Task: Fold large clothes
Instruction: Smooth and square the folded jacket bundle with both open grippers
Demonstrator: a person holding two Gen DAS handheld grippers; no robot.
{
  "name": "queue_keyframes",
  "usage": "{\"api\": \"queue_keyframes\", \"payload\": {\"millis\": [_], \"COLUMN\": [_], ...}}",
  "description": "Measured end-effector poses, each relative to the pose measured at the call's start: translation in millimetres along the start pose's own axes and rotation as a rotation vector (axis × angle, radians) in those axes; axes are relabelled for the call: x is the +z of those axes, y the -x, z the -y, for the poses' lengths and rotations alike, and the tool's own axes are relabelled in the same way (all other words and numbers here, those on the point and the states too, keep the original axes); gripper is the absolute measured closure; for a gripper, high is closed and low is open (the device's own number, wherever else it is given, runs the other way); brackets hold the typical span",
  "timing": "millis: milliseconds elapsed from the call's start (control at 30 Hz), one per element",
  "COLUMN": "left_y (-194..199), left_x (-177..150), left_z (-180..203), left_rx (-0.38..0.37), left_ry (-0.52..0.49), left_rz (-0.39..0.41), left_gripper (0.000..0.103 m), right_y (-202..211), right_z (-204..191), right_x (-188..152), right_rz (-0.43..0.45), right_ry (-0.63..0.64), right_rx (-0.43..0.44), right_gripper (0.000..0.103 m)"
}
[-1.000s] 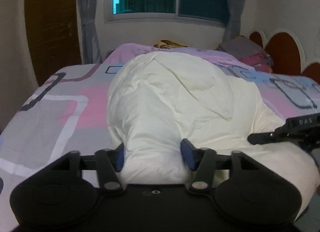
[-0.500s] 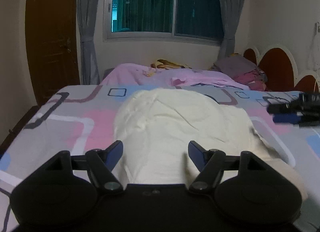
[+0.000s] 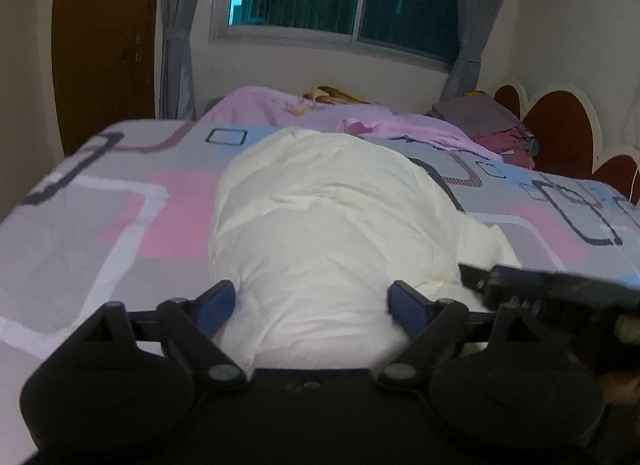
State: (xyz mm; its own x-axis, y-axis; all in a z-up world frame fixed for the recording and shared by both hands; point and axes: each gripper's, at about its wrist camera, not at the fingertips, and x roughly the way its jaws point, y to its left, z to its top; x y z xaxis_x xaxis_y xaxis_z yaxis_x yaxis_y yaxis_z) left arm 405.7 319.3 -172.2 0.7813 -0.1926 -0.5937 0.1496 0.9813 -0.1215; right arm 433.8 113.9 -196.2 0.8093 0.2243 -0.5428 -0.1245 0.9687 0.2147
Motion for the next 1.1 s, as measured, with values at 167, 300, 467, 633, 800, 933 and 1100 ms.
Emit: {"api": "queue_keyframes", "payload": {"millis": [167, 300, 467, 633, 800, 933, 1100], "left_y": [10.8, 20.8, 29.4, 40.2, 56.5, 66.9, 91.3], "left_x": [2.5, -5.9, -12.0, -9.4, -15.8, -27.2, -32.0], "left_z": [3.0, 3.9, 5.7, 12.1, 15.7, 15.5, 21.8], "left_rx": [0.021, 0.04, 0.069, 0.107, 0.129, 0.147, 0.167], "left_ry": [0.031, 0.045, 0.069, 0.065, 0.063, 0.081, 0.105], "left_rz": [-0.025, -0.036, -0.047, -0.053, -0.048, -0.056, -0.055], "left_gripper": [0.02, 0.02, 0.021, 0.021, 0.02, 0.019, 0.018], "right_y": [-3.5, -2.1, 44.9, 93.4, 110.8, 96.9, 83.4], "right_z": [8.0, 10.5, 5.4, -2.2, 0.9, 3.5, 6.8], "right_x": [-11.6, 10.3, 26.1, 13.6, -16.2, -29.4, -26.8], "right_rz": [0.004, -0.056, -0.003, 0.025, -0.028, -0.077, -0.141], "right_ry": [-0.028, -0.031, -0.07, -0.024, -0.009, 0.018, 0.011], "right_rx": [-0.008, 0.001, 0.047, 0.06, 0.033, 0.026, 0.025], "right_gripper": [0.05, 0.05, 0.05, 0.05, 0.05, 0.05, 0.048]}}
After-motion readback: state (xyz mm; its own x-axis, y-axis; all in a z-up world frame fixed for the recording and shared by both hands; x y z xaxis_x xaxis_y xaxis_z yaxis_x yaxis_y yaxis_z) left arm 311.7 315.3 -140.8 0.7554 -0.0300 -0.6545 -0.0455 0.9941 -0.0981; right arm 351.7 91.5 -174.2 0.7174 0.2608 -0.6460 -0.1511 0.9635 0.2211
